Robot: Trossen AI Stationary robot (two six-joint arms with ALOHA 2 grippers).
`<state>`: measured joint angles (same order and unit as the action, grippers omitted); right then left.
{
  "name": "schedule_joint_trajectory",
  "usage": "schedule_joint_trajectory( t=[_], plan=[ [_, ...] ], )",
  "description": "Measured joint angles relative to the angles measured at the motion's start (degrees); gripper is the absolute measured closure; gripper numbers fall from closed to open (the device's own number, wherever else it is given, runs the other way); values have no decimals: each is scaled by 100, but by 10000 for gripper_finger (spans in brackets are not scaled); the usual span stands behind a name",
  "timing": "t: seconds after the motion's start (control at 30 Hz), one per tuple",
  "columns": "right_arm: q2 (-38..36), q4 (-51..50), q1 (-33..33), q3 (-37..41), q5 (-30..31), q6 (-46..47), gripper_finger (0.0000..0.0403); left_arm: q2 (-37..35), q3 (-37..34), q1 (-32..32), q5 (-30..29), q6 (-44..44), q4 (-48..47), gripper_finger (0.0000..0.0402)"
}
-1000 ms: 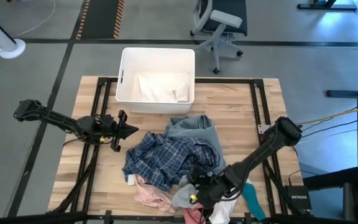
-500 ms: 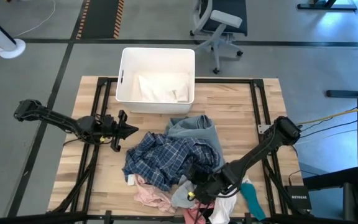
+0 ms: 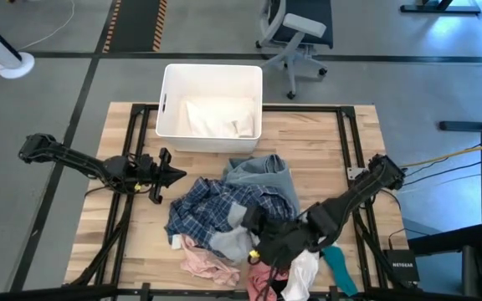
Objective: Sort clothes
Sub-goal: Put the gray underwear into the white bin
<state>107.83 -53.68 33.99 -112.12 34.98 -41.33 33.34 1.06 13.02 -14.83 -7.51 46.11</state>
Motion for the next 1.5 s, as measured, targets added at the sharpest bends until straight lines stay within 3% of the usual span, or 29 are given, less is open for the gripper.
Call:
schedule_joint_trajectory(
  t=[0.23,0.47,0.73,0.93,1.13,1.37,1.5],
  plan=[
    [-9,-375,-763,-970,575,-654,360,0,0,1,0,-16,2,402],
    [-9,-461,-2119,-1254,592,-1191,383,0,0,2,0,0,2,402],
    [-7,-24,-3848,-1252,-85,-1272,372,0,0,0,0,2,2,402],
    [38,634,-4751,-1252,-990,-1082,377,0,0,0,0,155,4,402],
    [228,935,-5261,-1252,-1635,-660,354,1,-1,0,0,188,6,402],
    [556,988,-5352,-1250,-1817,-391,313,2,-2,0,0,177,7,402],
    [630,1004,-5341,-1250,-1823,-391,271,2,-2,0,0,175,7,402]
  ],
)
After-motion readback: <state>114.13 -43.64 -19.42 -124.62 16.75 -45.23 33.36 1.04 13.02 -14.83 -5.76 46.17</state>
